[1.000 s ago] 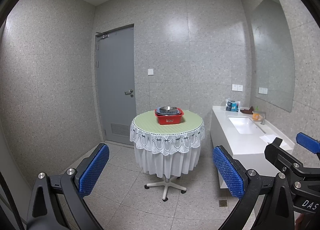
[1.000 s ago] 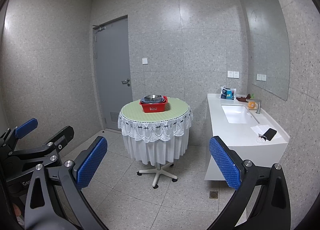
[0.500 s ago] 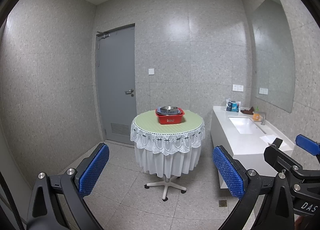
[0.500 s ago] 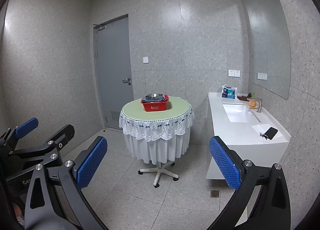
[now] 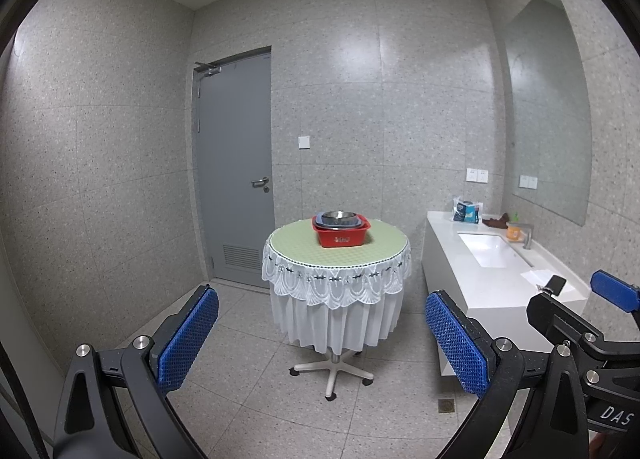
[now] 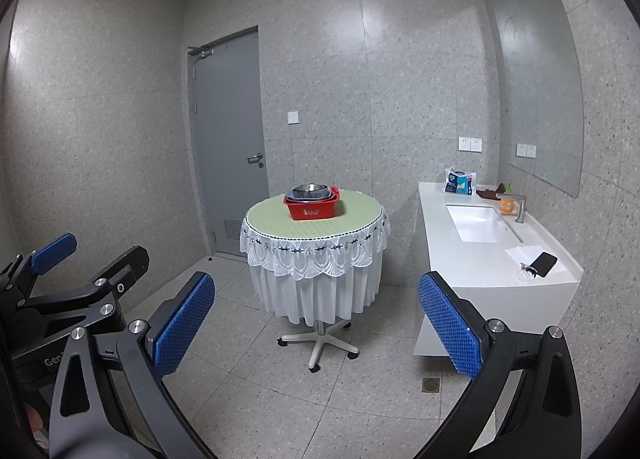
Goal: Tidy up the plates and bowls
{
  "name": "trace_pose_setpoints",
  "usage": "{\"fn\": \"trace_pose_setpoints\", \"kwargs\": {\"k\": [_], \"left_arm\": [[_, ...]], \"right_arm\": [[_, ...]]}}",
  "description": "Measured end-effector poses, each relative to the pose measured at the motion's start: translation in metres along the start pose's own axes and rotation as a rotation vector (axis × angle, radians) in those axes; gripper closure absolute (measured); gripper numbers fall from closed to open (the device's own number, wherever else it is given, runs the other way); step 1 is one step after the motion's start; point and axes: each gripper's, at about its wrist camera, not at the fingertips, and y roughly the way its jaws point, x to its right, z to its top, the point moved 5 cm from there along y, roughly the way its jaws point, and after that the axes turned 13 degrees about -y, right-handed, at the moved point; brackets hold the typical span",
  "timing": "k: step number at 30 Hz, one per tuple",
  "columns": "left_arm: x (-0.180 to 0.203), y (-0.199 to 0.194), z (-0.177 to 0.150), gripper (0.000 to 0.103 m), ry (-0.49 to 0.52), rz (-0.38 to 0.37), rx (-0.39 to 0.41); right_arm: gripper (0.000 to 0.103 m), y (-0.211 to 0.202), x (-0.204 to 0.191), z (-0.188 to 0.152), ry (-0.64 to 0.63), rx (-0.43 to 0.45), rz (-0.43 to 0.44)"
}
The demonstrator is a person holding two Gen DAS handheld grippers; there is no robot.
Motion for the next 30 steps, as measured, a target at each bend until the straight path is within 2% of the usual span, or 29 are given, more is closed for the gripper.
{"fn": "trace_pose_setpoints", "kwargs": {"k": [30], "left_arm": [[-0.0045,0.0073,-0.0041,0.001,0.01,-0.012,0.0]], "right_arm": [[0.0,-0.0004,0.0002,-0.0067,0.01,-0.006,-0.002]]}}
